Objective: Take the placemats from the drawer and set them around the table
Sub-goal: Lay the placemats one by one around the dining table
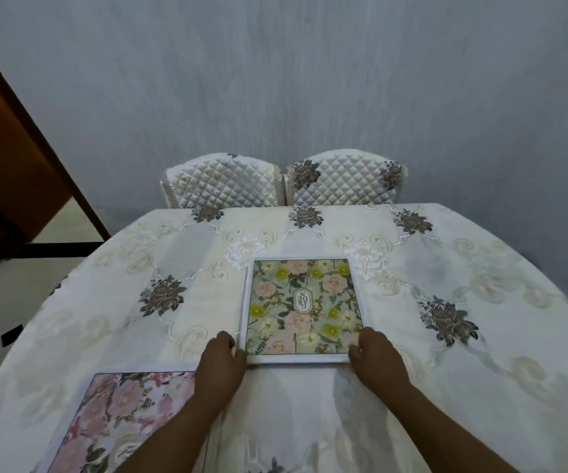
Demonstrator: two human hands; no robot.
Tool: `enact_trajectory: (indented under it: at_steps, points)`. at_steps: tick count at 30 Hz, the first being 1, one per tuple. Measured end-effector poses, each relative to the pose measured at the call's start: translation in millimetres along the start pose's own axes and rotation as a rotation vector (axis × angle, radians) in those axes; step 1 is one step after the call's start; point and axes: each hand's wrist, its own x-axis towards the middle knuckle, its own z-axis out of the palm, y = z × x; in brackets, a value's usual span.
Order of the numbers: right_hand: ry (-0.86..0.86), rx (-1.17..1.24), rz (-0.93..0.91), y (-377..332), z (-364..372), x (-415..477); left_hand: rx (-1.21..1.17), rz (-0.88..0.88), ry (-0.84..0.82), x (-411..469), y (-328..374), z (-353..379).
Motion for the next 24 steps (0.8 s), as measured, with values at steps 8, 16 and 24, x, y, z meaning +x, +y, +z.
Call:
enact_trajectory:
  at_steps: [8,16,24]
  points:
    - [0.012,0.059,0.196,18,8,73,0.04,-0.122,-0.012,63,32,35]
    - [0.095,0.309,0.233,9,5,85,-0.051,-0.191,0.094,63,51,32]
    - [0.129,0.359,0.117,10,-32,51,-0.184,-0.064,0.077,26,83,4]
